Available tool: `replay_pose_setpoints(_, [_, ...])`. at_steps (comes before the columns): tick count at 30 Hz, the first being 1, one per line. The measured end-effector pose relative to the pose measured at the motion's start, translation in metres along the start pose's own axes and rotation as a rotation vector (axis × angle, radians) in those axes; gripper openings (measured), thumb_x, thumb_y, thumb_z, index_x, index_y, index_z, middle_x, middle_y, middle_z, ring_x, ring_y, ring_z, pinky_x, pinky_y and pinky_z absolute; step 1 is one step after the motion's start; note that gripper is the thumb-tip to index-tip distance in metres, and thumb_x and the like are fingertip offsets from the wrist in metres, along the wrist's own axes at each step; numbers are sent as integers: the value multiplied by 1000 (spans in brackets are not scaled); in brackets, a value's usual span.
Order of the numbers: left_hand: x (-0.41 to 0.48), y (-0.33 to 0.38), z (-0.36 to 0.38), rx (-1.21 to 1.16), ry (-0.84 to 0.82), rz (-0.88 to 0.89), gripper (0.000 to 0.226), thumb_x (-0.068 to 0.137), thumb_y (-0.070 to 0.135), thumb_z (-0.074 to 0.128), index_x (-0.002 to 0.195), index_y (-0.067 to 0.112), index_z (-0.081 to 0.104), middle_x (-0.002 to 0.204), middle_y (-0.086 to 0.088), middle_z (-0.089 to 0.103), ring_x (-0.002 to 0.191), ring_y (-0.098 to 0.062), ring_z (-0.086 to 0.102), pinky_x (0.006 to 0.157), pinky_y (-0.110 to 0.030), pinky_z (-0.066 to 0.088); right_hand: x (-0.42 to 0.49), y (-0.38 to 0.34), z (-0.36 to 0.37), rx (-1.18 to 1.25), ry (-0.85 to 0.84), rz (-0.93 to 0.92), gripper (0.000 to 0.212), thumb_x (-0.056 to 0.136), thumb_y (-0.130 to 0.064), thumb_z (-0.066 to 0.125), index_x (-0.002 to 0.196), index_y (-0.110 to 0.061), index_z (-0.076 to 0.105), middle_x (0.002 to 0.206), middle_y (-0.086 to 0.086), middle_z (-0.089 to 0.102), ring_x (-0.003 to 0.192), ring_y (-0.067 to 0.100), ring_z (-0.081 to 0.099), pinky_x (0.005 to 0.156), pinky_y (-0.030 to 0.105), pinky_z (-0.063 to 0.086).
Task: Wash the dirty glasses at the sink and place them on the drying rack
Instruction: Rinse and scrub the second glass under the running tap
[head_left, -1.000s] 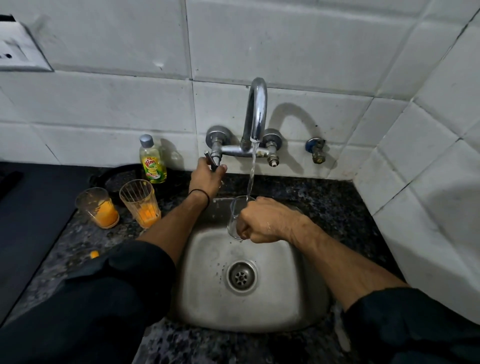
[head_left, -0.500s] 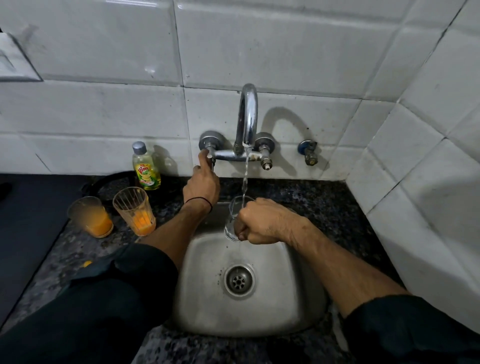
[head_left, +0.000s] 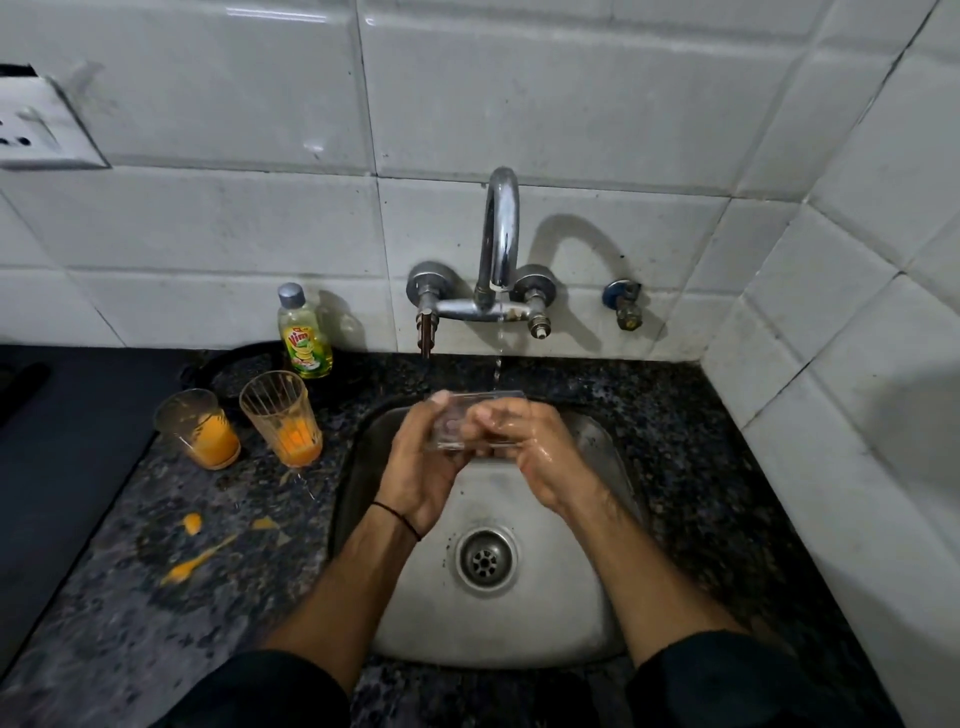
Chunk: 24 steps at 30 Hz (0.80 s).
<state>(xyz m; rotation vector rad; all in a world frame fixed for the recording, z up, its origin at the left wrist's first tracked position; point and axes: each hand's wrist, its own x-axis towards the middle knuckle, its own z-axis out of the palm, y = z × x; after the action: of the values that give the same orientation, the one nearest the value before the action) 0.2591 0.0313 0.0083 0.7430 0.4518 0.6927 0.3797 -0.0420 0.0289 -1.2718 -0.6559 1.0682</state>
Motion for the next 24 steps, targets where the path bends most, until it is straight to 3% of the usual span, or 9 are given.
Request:
replay_pose_setpoints(2, [-1,-5,3,128,10,108,48,79,18,76,119,2,54,108,-21,66,98,-31,66,85,-44,55,-6,4,4,286,32,66,21,90,-23,64,92,-8,78,91,13,75,87,28,70,84,41,56])
replay_pose_setpoints(4, [1,-10,2,296,5,138,60,71,11,81,124,0,54,113,-21,69,106,-35,67,96,-49,53,-9,8,11,496,92,189,31,93,-34,62,99,-9,79,104,16,76,96,27,72,93,42,55])
replay_pose_setpoints(8, [0,-12,8,479,22,142,58,71,-2,82,124,4,60,114,-16,72,111,-28,68,99,-42,53,-6,13,21,622,277,348,53,94,-51,60,119,-5,68,112,19,74,99,28,73,85,40,59])
replay_pose_setpoints(11, [0,-8,12,550,-4,151,61,70,-10,81,125,6,59,112,-14,73,107,-23,69,91,-31,55,-5,15,18,447,363,340,47,100,-52,49,105,-10,70,91,11,74,68,19,69,58,28,55])
replay_pose_setpoints(13, [0,-6,13,585,-29,147,64,69,-8,83,126,9,58,113,-12,72,109,-23,68,93,-33,55,-7,15,16,205,406,303,46,106,-47,37,100,-13,68,86,10,71,64,17,62,53,26,50])
replay_pose_setpoints(16, [-4,-5,15,623,-40,145,67,67,-5,86,127,11,58,115,-10,72,110,-22,68,93,-33,55,-15,16,10,-80,456,187,31,106,-25,35,108,-14,64,105,14,72,77,20,64,60,31,54])
replay_pose_setpoints(19, [-11,-2,18,670,-25,170,68,65,-4,88,125,13,60,112,-4,73,106,-14,69,88,-26,56,-31,18,0,-257,378,-34,31,98,-4,45,103,-29,63,108,1,71,94,15,67,78,32,57])
replay_pose_setpoints(22, [-17,-1,20,676,-10,180,66,65,-1,89,124,12,62,110,-2,74,104,-12,70,86,-23,55,-46,28,-8,-451,171,-139,44,92,-6,62,125,-35,57,121,-11,67,109,4,63,89,26,54])
replay_pose_setpoints(24, [-22,-1,22,689,-16,186,65,64,2,90,123,12,63,110,-3,75,105,-15,70,89,-28,56,-52,36,-11,-520,123,-131,65,82,-20,73,138,-41,47,129,-17,63,118,5,61,97,32,52])
